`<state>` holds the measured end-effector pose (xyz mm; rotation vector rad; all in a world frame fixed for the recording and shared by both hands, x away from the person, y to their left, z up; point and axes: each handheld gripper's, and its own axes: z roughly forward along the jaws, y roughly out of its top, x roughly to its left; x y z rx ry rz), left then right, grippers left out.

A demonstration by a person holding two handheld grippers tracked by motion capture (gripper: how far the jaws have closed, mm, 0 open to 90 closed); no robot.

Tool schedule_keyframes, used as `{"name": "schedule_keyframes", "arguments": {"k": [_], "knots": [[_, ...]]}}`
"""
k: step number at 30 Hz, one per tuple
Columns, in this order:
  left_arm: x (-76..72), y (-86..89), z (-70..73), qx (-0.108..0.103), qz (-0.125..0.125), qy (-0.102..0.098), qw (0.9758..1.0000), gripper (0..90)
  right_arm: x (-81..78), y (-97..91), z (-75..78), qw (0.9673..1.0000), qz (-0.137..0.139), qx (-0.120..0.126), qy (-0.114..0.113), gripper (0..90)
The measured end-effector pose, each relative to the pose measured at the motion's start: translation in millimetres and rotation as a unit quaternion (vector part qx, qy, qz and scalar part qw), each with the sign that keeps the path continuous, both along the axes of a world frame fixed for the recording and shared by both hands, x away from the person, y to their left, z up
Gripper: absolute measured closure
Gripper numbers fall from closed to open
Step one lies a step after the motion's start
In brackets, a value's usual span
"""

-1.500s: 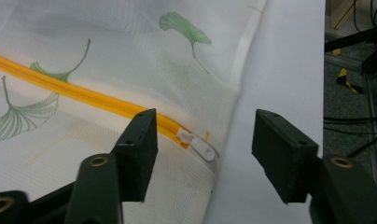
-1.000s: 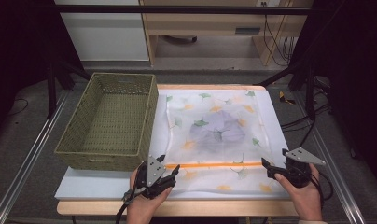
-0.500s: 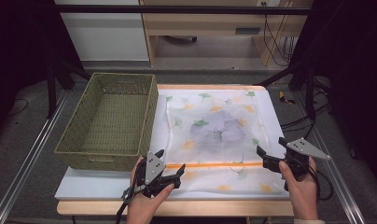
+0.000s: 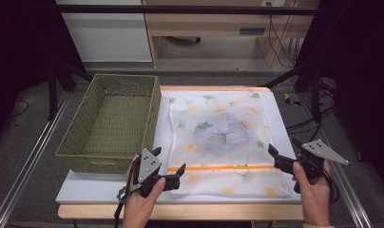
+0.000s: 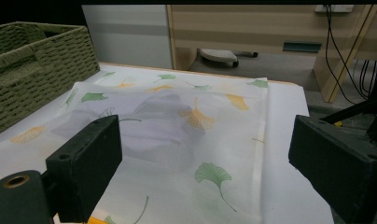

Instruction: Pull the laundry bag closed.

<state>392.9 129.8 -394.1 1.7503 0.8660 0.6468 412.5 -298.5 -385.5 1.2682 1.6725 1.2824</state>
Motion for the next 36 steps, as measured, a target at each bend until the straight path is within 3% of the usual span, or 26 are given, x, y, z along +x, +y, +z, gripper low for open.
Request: {"name": "schedule_keyframes", "arguments": {"k": [11, 23, 31, 36], "knots": [[6.5, 27.5, 10.8, -0.011, 0.018, -0.004, 0.9998, 7.4, 5.3, -12.9, -14.3, 0.9995, -0.022, -0.006, 0.023, 9.4], [17.0, 73.5, 19.7, -0.021, 0.057, -0.006, 0.9982, 7.4, 8.6, -33.8, -29.2, 0.9981, -0.037, -0.004, 0.049, 10.6], [23.0, 101.2, 20.1, -0.030, 0.084, -0.005, 0.9960, 7.4, 10.5, -42.1, -39.3, 0.9969, -0.041, -0.010, 0.066, 11.3], [22.3, 119.8, 22.8, -0.028, 0.110, -0.019, 0.9933, 7.6, 10.9, -47.2, -44.4, 0.9963, -0.043, -0.014, 0.073, 11.3]]}}
